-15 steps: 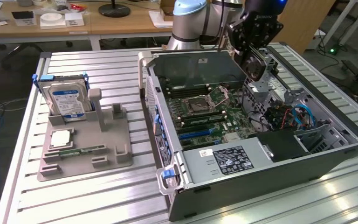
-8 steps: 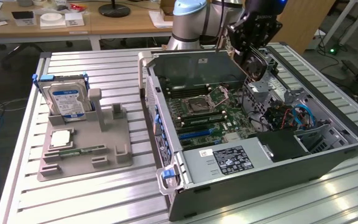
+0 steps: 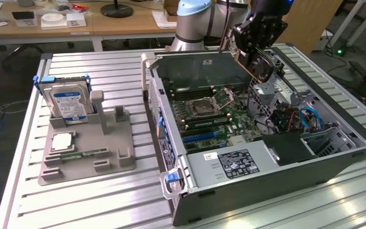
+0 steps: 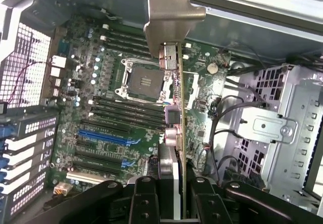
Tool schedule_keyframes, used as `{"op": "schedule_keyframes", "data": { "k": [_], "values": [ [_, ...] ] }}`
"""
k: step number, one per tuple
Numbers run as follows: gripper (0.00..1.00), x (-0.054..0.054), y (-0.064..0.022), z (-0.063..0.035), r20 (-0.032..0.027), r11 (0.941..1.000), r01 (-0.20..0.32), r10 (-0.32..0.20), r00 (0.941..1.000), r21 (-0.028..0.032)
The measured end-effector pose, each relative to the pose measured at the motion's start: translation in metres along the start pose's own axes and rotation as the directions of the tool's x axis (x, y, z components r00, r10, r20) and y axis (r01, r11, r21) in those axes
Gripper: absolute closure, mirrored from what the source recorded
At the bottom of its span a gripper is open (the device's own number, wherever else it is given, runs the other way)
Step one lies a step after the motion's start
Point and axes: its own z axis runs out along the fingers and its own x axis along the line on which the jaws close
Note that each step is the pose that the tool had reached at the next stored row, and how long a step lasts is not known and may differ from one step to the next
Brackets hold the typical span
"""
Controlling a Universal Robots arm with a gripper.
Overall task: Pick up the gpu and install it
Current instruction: 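Insert the gpu into the slot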
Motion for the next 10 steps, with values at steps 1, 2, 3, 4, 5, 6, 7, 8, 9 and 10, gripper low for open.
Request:
{"op": "schedule_keyframes", "data": {
  "k": [1, 2, 3, 4, 5, 6, 7, 8, 9, 10],
  "values": [
    [0.71, 0.0, 0.0, 0.0, -0.0001, 1.0, 0.009, -0.009, 1.0, -0.0001],
    [0.71, 0.0, 0.0, 0.0, -0.0002, 0.9998, 0.018, -0.018, 0.9998, -0.0002],
    [0.71, 0.0, 0.0, 0.0, -0.0003, 0.9997, 0.026, -0.026, 0.9997, -0.0003],
    [0.71, 0.0, 0.0, 0.0, -0.0004, 0.9994, 0.034, -0.034, 0.9994, -0.0004],
    [0.71, 0.0, 0.0, 0.0, -0.0004, 0.9991, 0.042, -0.042, 0.9991, -0.0006],
    [0.71, 0.0, 0.0, 0.0, -0.0005, 0.9988, 0.05, -0.05, 0.9988, -0.0006],
    [0.71, 0.0, 0.0, 0.0, -0.0007, 0.9984, 0.057, -0.057, 0.9984, -0.0008],
    [0.71, 0.0, 0.0, 0.0, -0.0007, 0.9979, 0.065, -0.065, 0.9979, -0.0009],
    [0.71, 0.0, 0.0, 0.0, -0.0009, 0.9973, 0.073, -0.073, 0.9973, -0.001],
    [0.71, 0.0, 0.0, 0.0, -0.001, 0.9967, 0.081, -0.081, 0.9967, -0.0011]
  ]
}}
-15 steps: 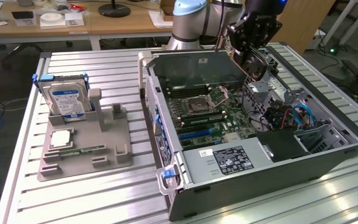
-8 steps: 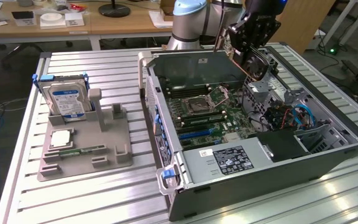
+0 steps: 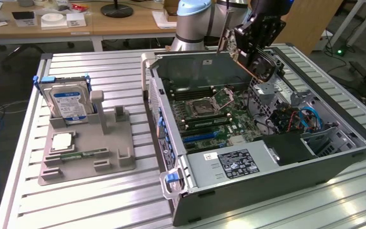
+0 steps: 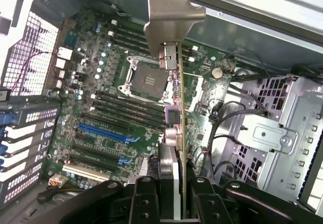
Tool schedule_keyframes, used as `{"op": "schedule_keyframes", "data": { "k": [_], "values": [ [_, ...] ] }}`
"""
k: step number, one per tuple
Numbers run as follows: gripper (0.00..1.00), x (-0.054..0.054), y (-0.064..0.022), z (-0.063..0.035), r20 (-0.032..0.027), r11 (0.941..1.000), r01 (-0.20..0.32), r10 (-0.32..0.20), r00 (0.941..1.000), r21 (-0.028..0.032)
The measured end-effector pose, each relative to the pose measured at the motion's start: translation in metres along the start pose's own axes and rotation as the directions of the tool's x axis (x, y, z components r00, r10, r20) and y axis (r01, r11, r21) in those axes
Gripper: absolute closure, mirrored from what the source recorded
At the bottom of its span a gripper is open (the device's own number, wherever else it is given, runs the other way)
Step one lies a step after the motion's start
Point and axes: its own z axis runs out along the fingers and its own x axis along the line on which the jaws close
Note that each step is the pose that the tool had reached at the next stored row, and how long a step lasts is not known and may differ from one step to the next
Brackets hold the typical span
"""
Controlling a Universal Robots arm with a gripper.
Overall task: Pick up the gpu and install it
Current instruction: 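Insert the gpu into the slot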
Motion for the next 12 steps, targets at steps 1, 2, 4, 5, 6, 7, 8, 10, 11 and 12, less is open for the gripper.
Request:
{"op": "schedule_keyframes", "data": {
  "k": [1, 2, 4, 5, 6, 7, 8, 10, 11, 12],
  "values": [
    [0.71, 0.0, 0.0, 0.0, -0.0001, 1.0, 0.008, -0.008, 1.0, -0.0001],
    [0.71, 0.0, 0.0, 0.0, -0.0002, 0.9999, 0.017, -0.017, 0.9999, -0.0002],
    [0.71, 0.0, 0.0, 0.0, -0.0003, 0.9994, 0.034, -0.034, 0.9994, -0.0005],
    [0.71, 0.0, 0.0, 0.0, -0.0005, 0.999, 0.044, -0.044, 0.999, -0.0006],
    [0.71, 0.0, -0.0001, 0.0, -0.0006, 0.9985, 0.054, -0.054, 0.9985, -0.0008],
    [0.71, 0.0, -0.0001, 0.0, -0.0007, 0.9978, 0.066, -0.066, 0.9978, -0.001],
    [0.71, 0.0, 0.0, 0.0, -0.0009, 0.9968, 0.081, -0.081, 0.9968, -0.0012],
    [0.71, 0.0, 0.0, 0.0, -0.0011, 0.9951, 0.099, -0.099, 0.9951, -0.0014],
    [0.71, 0.0, 0.0, 0.0, -0.0012, 0.9941, 0.108, -0.108, 0.9941, -0.0016],
    [0.71, 0.0, -0.0001, 0.0, -0.0013, 0.993, 0.118, -0.118, 0.993, -0.0018]
  ]
}}
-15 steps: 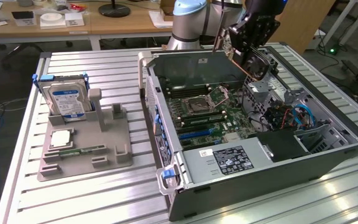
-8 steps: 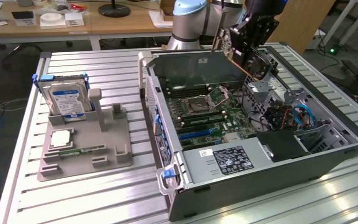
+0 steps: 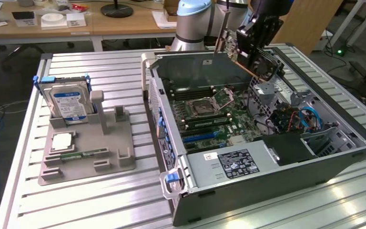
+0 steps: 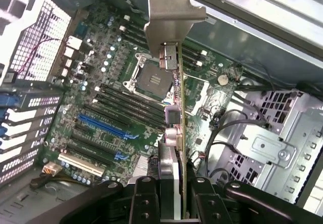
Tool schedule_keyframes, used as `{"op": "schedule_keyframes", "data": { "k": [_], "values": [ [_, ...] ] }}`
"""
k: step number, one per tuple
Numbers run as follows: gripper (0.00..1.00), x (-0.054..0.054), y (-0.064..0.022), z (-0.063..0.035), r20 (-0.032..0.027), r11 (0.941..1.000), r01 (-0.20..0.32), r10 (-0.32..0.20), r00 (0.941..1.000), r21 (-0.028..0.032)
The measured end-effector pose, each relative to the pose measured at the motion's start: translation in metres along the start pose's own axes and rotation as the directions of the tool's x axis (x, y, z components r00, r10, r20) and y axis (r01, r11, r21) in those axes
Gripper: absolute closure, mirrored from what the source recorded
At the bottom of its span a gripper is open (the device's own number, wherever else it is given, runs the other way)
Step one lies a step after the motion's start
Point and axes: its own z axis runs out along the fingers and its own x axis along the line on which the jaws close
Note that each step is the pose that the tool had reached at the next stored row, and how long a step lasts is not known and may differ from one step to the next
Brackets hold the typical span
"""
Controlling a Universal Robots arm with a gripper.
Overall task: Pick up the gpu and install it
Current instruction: 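Insert the gpu into the slot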
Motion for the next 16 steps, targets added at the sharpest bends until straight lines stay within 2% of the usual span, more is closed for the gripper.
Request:
{"op": "schedule_keyframes", "data": {
  "k": [5, 9, 12, 16],
  "values": [
    [0.71, 0.0, 0.0, 0.0, -0.0008, 0.9979, 0.065, -0.065, 0.9979, -0.0009],
    [0.71, 0.0001, 0.0, 0.0, -0.002, 0.9928, 0.12, -0.12, 0.9927, -0.0005],
    [0.71, 0.0, 0.0, 0.0001, -0.003, 0.9857, 0.169, -0.169, 0.9857, -0.0004],
    [0.71, 0.0, 0.0, 0.0006, -0.0037, 0.9711, 0.239, -0.239, 0.9711, -0.0014]
  ]
}}
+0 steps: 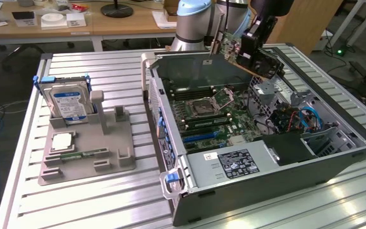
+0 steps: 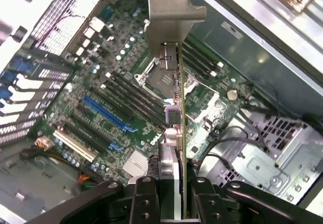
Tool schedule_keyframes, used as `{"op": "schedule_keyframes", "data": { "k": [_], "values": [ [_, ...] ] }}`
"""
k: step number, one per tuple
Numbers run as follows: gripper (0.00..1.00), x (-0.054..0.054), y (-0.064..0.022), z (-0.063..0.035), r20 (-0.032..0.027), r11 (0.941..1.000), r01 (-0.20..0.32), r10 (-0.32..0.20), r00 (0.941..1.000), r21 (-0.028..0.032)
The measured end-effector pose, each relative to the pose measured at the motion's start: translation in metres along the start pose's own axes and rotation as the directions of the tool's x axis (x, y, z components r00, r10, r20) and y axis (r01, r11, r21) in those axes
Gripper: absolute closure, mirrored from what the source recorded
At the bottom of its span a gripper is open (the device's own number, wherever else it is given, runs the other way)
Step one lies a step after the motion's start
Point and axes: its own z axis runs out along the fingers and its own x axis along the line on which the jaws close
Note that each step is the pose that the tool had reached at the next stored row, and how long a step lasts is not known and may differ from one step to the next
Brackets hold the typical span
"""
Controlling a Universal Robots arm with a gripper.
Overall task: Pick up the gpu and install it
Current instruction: 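Insert the gpu into the slot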
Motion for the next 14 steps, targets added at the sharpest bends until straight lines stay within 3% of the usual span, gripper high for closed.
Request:
{"op": "schedule_keyframes", "data": {
  "k": [3, 7, 11, 14],
  "values": [
    [0.71, 0.0, 0.0, 0.0006, -0.0004, 0.9985, 0.055, -0.055, 0.9985, -0.0008],
    [0.71, 0.0, 0.0, 0.0012, -0.0012, 0.9919, 0.127, -0.127, 0.9919, -0.0018],
    [0.71, 0.0001, 0.0, 0.0018, -0.0016, 0.9799, 0.199, -0.199, 0.9799, -0.0028],
    [0.71, 0.0, 0.0, 0.0024, -0.0019, 0.9678, 0.252, -0.252, 0.9678, -0.0036]
  ]
}}
